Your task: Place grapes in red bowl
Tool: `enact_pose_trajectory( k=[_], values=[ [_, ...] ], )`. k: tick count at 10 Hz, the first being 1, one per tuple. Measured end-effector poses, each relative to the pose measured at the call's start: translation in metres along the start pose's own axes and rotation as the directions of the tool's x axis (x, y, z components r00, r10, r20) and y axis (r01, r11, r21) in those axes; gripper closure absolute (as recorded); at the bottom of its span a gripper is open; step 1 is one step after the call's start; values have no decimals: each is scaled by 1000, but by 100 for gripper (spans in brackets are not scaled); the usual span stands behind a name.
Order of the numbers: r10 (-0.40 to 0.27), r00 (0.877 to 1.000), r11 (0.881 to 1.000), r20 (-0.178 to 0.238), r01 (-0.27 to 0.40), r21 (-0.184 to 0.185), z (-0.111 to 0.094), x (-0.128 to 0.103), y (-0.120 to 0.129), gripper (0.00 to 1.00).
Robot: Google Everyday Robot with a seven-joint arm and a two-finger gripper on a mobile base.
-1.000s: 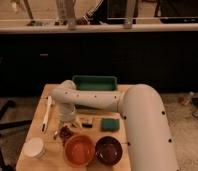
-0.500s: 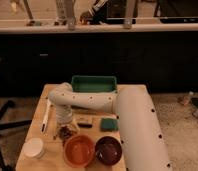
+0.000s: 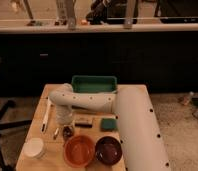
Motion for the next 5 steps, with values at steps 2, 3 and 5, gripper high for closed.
enact_pose_trajectory(
  k=[2,3,5],
  values=[
    [0,1000,1000,-3,0,2,0,0,0,97],
    [-3,1000,1000,-7,4,6,0,0,-1,100],
    [-12,1000,1000,-10,12,3,-2,0,-3,100]
  ],
)
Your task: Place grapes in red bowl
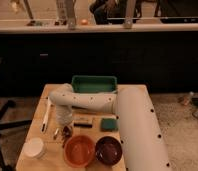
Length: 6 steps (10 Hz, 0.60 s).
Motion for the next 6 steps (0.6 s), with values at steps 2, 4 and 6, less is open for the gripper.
enact_pose_trajectory(
  k=[2,4,6],
  values=[
    [-15,1000,1000,-9,15,-5,-6,-1,-5,100],
    [-42,999,999,-22,41,-8,-14,-1,-16,100],
    [-67,997,998,-36,67,-12,-21,1,-28,100]
  ],
)
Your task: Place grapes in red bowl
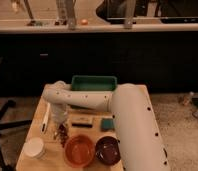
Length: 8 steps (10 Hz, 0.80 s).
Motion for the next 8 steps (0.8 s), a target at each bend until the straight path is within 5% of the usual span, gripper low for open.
enact_pose_trajectory(
  k=[8],
  values=[
    [-74,994,997,-78,72,-23,-50,2,-29,100]
  ],
)
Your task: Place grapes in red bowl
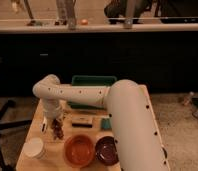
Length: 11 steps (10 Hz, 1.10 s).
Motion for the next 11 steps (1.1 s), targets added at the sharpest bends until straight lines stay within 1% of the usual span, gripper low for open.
enact_pose_trajectory(
  k=[1,4,6,7,10,11],
  values=[
    [-12,1000,1000,-6,12,-12,-12,-2,-5,100],
    [-41,999,998,-28,40,-38,-38,-7,-16,100],
    [-55,998,997,-39,53,-55,-51,-11,-19,100],
    [-59,997,996,-44,56,-65,-60,-14,-20,100],
    [-48,998,995,-51,44,-91,-76,-26,-15,100],
    [-43,998,995,-53,37,-95,-78,-29,-12,100]
  ],
)
